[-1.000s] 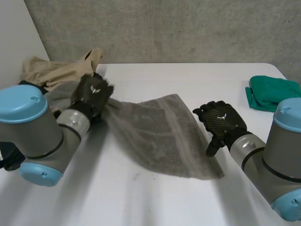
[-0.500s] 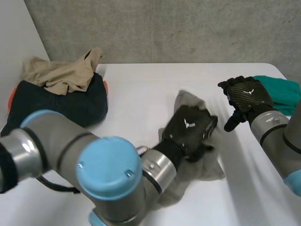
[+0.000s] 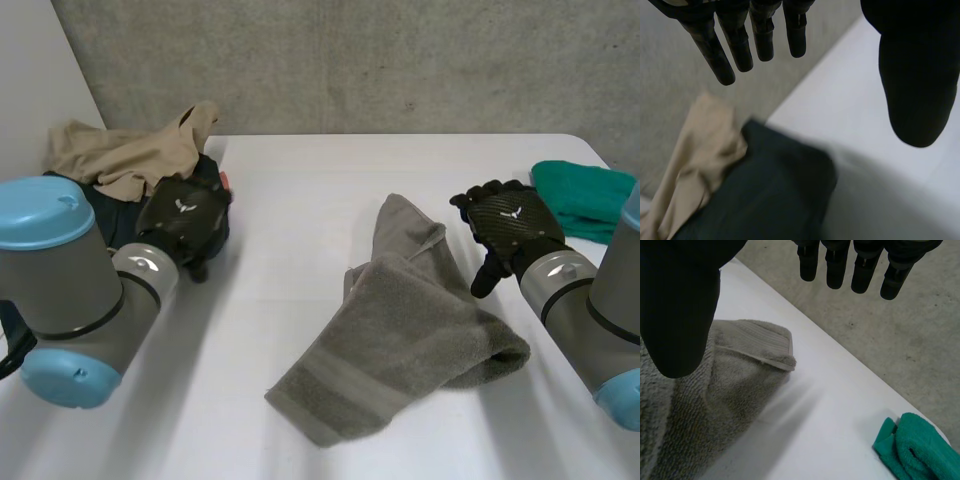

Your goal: Fold the laundry.

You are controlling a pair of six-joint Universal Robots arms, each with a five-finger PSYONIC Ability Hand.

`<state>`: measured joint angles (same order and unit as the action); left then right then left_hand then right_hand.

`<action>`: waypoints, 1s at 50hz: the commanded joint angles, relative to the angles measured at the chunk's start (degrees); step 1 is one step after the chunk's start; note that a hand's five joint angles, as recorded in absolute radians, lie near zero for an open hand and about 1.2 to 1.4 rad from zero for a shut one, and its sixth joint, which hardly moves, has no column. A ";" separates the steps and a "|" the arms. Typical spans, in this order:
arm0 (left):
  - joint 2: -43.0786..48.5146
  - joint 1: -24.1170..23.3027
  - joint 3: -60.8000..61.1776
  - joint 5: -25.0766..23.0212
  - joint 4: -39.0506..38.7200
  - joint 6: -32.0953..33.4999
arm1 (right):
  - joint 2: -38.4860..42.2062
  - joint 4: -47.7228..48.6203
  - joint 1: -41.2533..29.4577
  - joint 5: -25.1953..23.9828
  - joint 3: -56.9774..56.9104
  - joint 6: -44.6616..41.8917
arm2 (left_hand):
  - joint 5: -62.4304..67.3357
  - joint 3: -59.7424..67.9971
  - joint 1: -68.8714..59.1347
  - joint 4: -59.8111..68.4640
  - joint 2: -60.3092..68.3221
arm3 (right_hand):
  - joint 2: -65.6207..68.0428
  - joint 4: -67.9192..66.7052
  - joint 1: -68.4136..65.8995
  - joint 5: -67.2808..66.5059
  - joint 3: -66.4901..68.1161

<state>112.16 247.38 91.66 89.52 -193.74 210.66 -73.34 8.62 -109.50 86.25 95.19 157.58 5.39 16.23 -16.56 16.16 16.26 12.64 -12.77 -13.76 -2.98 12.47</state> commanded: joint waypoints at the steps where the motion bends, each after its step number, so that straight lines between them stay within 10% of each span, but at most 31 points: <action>1: 10.34 4.86 -3.05 -0.40 -7.35 10.29 | 0.13 0.08 -0.72 -0.11 0.79 -0.70 | 3.90 3.06 -2.73 3.13 3.03 | -2.64 2.77 3.76 2.98 -2.47; 5: 15.18 5.65 -6.83 -0.49 -10.87 11.53 | 0.30 0.16 -0.72 -0.11 0.96 -0.79 | 14.12 13.28 -12.95 13.35 13.25 | -2.64 2.77 3.76 2.98 -2.47; 10: 20.28 6.53 -12.36 0.30 -12.19 12.05 | 0.39 0.34 -0.28 -0.46 1.23 -0.79 | 64.47 63.63 -63.31 63.71 63.60 | -2.64 2.77 3.76 2.98 -2.47; 21: 23.01 17.59 -22.83 16.55 -22.20 21.44 | 0.39 0.60 -0.19 -0.90 1.40 -0.87 | 64.61 63.77 -63.44 63.84 63.74 | -2.64 2.77 3.76 2.98 -2.47; 30: 24.16 18.49 -19.42 17.79 -25.02 27.34 | 1.09 0.69 -0.72 -0.90 0.61 -0.87 | 64.61 63.77 -63.44 63.84 63.74 | -2.64 2.77 3.76 2.98 -2.47; 35: 23.45 14.63 -15.29 17.01 -24.76 27.17 | 1.27 0.60 -0.72 -0.90 0.61 -0.87 | 11.76 10.92 -10.60 10.99 10.89 | -2.64 2.77 3.76 2.98 -2.47; 39: 21.01 12.34 -12.83 16.56 -24.58 26.56 | 1.27 0.43 -0.63 -0.90 0.70 -0.79 | -2.76 -3.60 3.92 -3.52 -3.63 | -2.64 2.77 3.76 2.98 -2.47; 50: 3.53 4.00 -3.69 16.21 -15.55 16.47 | -1.53 -2.19 0.16 -3.62 -1.84 -2.71 | -4.17 -5.01 5.34 -4.94 -5.04 | -2.64 2.77 3.76 2.98 -2.47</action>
<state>124.67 256.12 84.07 105.82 -215.48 233.08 -72.71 8.57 -109.56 84.88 95.11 156.70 2.82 13.04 -13.91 12.59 12.64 12.67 -12.77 -13.76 -2.98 12.47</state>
